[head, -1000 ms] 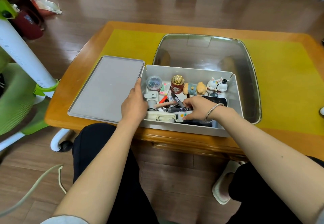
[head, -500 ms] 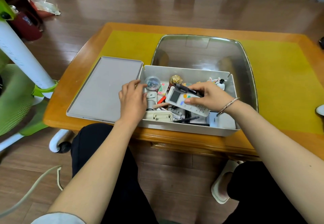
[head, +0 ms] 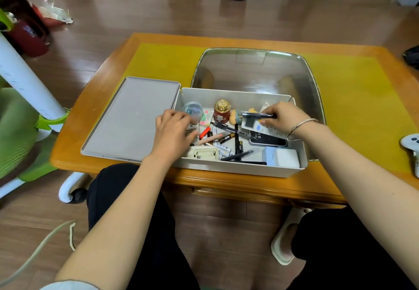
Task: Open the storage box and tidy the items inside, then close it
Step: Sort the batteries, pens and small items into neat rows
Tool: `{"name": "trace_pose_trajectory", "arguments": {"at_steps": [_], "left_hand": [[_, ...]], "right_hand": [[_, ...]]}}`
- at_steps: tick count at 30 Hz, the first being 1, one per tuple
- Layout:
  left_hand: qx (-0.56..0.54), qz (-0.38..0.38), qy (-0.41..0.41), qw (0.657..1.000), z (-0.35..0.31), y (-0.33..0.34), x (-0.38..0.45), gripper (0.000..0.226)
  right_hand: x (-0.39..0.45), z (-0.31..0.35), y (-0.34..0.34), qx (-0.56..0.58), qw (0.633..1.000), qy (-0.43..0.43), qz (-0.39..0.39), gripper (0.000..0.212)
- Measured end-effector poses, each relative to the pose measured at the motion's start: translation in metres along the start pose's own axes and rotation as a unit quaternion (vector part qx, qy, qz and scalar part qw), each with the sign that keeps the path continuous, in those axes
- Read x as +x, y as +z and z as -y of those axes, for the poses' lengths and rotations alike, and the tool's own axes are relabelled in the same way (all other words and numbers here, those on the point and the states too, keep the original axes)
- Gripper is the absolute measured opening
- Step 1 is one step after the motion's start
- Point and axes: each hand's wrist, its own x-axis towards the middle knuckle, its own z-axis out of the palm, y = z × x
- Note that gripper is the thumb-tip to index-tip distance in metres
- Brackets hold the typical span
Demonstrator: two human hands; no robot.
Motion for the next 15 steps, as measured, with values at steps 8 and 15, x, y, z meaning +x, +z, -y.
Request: {"name": "trace_pose_trajectory", "arguments": {"at_steps": [8,15], "left_hand": [[0.021,0.260,0.019,0.965,-0.005,-0.023,0.016,0.045],[0.095,0.342,0.045,0.934,-0.012,-0.027,0.023,0.050]], "right_hand": [[0.003,0.001,0.018,-0.193,0.980,0.022,-0.036,0.034],[-0.011,0.001,0.015,-0.100,0.993,0.001,-0.070,0.017]]}}
